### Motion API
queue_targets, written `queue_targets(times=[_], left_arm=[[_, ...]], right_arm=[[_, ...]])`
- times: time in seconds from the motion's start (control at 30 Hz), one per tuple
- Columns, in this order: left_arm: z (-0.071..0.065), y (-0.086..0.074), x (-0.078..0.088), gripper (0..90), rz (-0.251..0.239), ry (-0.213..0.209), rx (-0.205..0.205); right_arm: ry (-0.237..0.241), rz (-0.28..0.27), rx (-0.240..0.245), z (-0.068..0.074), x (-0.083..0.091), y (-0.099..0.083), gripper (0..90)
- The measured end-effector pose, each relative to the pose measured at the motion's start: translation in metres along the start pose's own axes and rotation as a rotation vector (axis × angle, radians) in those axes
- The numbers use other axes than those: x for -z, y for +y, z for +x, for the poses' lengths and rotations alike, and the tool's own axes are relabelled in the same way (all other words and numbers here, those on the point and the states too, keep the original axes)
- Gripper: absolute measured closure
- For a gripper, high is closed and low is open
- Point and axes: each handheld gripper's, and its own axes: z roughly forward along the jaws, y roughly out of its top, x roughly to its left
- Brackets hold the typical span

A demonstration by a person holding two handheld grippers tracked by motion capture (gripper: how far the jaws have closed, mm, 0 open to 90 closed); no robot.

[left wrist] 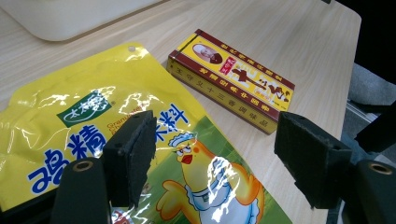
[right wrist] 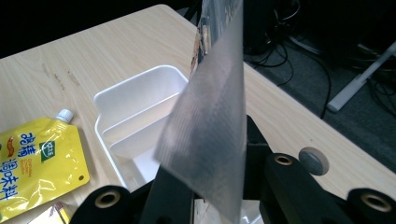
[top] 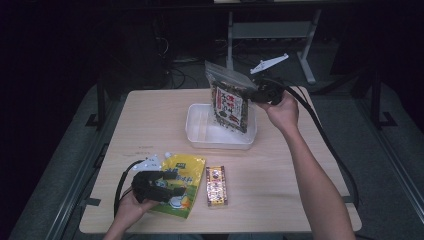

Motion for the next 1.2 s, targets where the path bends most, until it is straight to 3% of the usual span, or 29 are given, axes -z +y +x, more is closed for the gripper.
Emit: queue_targets(times=[0.47, 0.83, 1.2], left_arm=[[0.001, 0.0, 0.0, 28.2, -0.001, -0.004, 0.004], [0.001, 0.0, -0.002, 27.9, -0.002, -0.004, 0.008], [0.002, 0.001, -0.002, 27.6, -0.004, 0.005, 0.004]], right_arm=[[0.04, 0.014, 0.035, -0.013, -0.002, -0.012, 78.3], [0.055, -0.007, -0.024, -0.029, -0.004, -0.021, 76.7], [0.04, 0.004, -0.098, -0.036, 0.008, -0.032, 54.3]])
